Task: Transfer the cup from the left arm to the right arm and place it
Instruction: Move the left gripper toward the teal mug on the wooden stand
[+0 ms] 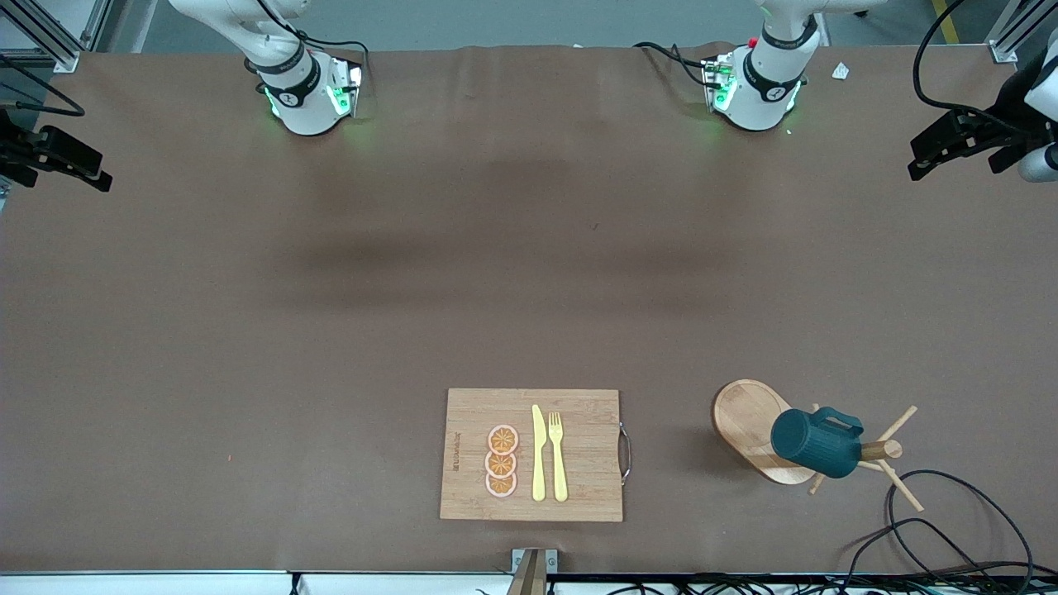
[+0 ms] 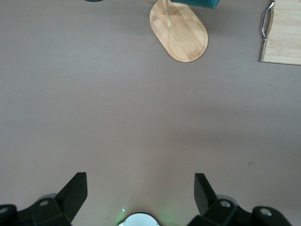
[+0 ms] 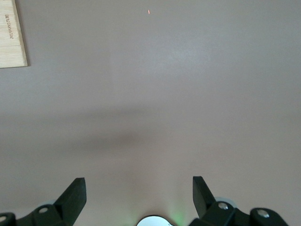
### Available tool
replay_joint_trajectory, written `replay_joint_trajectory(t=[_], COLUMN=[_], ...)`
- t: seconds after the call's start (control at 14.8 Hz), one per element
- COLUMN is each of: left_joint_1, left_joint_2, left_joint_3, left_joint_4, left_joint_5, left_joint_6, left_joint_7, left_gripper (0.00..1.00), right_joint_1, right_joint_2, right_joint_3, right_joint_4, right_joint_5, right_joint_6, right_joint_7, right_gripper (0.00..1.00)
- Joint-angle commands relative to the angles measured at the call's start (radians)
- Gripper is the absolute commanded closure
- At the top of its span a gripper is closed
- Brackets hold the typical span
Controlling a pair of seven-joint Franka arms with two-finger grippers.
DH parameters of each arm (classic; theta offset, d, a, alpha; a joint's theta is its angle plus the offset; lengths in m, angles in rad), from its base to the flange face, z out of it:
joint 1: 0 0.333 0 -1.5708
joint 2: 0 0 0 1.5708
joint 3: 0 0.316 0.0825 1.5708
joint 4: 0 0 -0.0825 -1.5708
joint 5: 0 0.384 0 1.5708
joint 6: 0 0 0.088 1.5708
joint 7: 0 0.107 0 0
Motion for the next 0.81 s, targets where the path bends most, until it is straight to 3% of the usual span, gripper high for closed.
replay_joint_trajectory(t=[0.0, 0.34, 0.75], left_joint_1=[0.002, 0.003, 0.003], left_joint_2=[-0.002, 0.043, 0.116], left_joint_3=[0.002, 0.002, 0.002], left_joint_4=[0.005, 0.060, 0.061], left_joint_5=[-0.013, -0.005, -0.019], left_joint_6=[-0.005, -0.005, 0.040], left_joint_7=[0.011, 0.014, -0.002], left_gripper=[0.00, 0.00, 0.00], right_joint_1=[-0.010, -0.010, -0.010], right_joint_2=[-0.019, -0.019, -0.019], right_joint_3=[0.005, 0.005, 0.005], right_joint_4=[-0.019, -0.019, -0.019], right_joint_5=[0.013, 0.013, 0.013], right_joint_6=[0.001, 0.001, 0.001], right_joint_7=[-0.011, -0.011, -0.011], right_gripper=[0.00, 0.00, 0.00])
